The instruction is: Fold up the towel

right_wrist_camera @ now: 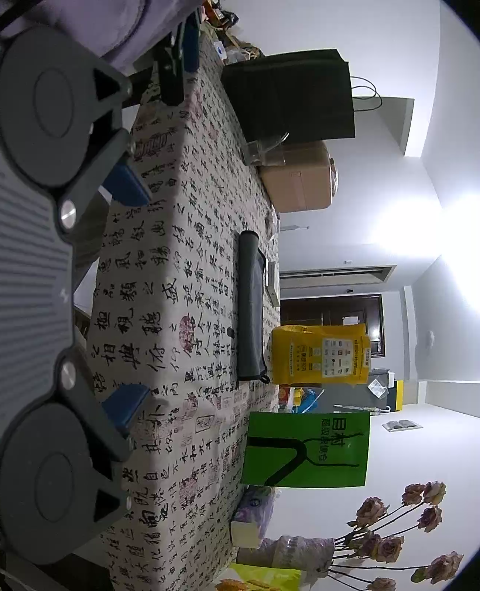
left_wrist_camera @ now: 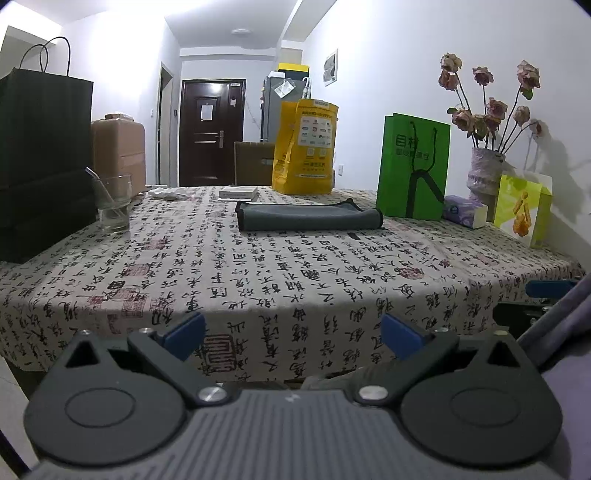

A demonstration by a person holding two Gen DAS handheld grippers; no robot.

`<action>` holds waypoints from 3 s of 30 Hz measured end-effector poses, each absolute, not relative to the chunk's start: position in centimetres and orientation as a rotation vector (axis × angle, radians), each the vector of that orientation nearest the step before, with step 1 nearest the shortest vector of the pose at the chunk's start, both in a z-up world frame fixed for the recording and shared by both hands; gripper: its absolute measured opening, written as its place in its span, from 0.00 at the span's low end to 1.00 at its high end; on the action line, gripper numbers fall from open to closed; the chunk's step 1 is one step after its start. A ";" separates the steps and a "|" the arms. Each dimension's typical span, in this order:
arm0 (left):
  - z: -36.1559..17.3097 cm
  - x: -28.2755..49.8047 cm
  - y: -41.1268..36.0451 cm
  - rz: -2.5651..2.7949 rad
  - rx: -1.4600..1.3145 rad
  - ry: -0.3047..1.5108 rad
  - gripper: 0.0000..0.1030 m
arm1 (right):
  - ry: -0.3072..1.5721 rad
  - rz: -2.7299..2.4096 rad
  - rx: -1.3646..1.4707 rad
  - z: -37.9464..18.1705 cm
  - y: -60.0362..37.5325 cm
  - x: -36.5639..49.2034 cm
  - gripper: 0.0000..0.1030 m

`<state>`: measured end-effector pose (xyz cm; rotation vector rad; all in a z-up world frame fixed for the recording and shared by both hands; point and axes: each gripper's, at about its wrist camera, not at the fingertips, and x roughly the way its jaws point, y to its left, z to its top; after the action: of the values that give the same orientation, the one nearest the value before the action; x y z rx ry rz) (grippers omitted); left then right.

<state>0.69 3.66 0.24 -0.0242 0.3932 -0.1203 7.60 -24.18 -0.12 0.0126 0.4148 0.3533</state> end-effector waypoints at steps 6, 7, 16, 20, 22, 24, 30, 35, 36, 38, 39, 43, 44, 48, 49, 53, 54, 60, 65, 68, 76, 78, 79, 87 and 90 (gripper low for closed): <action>0.2 0.7 3.6 -0.125 -0.025 0.393 1.00 | 0.417 0.351 0.013 -0.1 -24.2 7.6 1.00; 0.2 0.7 3.7 -0.125 -0.026 0.393 1.00 | 0.416 0.351 0.013 -0.1 -24.2 7.6 1.00; 0.2 0.7 3.6 -0.125 -0.026 0.393 1.00 | 0.415 0.354 0.012 -0.1 -24.2 7.7 1.00; 0.2 0.7 3.7 -0.124 -0.025 0.393 1.00 | 0.413 0.352 0.008 -0.1 -24.2 7.7 1.00; 0.2 0.7 3.7 -0.125 -0.026 0.392 1.00 | 0.410 0.350 0.006 -0.1 -24.2 7.6 1.00; 0.2 0.7 3.7 -0.126 -0.026 0.394 1.00 | 0.410 0.350 0.007 -0.1 -24.2 7.6 1.00; 0.2 0.7 3.7 -0.124 -0.025 0.393 1.00 | 0.409 0.350 0.004 0.0 -24.1 7.6 1.00; 0.1 0.7 3.8 -0.122 -0.023 0.392 1.00 | 0.407 0.347 0.003 0.0 -24.0 7.6 1.00; 0.1 0.7 3.8 -0.123 -0.023 0.392 1.00 | 0.407 0.348 0.003 0.0 -24.0 7.6 1.00; 0.1 0.7 3.8 -0.122 -0.023 0.392 1.00 | 0.407 0.348 0.003 0.0 -24.0 7.6 1.00; 0.1 0.8 3.8 -0.122 -0.023 0.392 1.00 | 0.407 0.348 0.003 0.0 -24.0 7.6 1.00; 0.2 0.8 3.9 -0.121 -0.022 0.391 1.00 | 0.403 0.347 0.001 0.1 -23.9 7.6 1.00; 0.2 0.8 3.9 -0.121 -0.022 0.391 1.00 | 0.403 0.347 0.001 0.1 -23.9 7.6 1.00; 0.2 0.8 3.9 -0.122 -0.022 0.390 1.00 | 0.403 0.350 0.001 0.2 -24.0 7.6 1.00; 0.2 0.8 4.0 -0.122 -0.023 0.391 1.00 | 0.402 0.351 0.001 0.2 -24.0 7.6 1.00; 0.2 0.8 3.9 -0.121 -0.022 0.390 1.00 | 0.404 0.354 0.003 0.2 -24.0 7.7 1.00; 0.2 0.8 3.9 -0.121 -0.022 0.390 1.00 | 0.404 0.354 0.003 0.1 -24.0 7.7 1.00; 0.3 1.0 4.1 -0.121 -0.021 0.389 1.00 | 0.404 0.354 0.003 0.1 -24.0 7.7 1.00; 0.3 1.0 4.0 -0.122 -0.021 0.389 1.00 | 0.404 0.354 0.004 0.1 -24.0 7.7 1.00; 0.3 1.2 4.1 -0.125 -0.023 0.394 1.00 | 0.405 0.356 0.005 0.1 -24.0 7.8 1.00; 0.3 1.1 4.1 -0.123 -0.023 0.392 1.00 | 0.401 0.352 0.004 0.2 -24.0 7.9 1.00; 0.3 1.1 4.1 -0.122 -0.022 0.392 1.00 | 0.400 0.352 0.004 0.1 -24.0 7.9 1.00; 0.3 1.1 4.1 -0.121 -0.022 0.392 1.00 | 0.400 0.352 0.005 0.1 -24.0 7.9 1.00; 0.3 1.1 4.1 -0.121 -0.023 0.392 1.00 | 0.402 0.354 0.007 0.0 -24.0 7.9 1.00; 0.3 1.1 4.1 -0.121 -0.024 0.392 1.00 | 0.402 0.355 0.006 0.0 -24.0 7.9 1.00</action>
<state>1.08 4.07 0.31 -0.0237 0.3924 -0.1213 7.88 -24.02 0.01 0.0063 0.4020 0.3549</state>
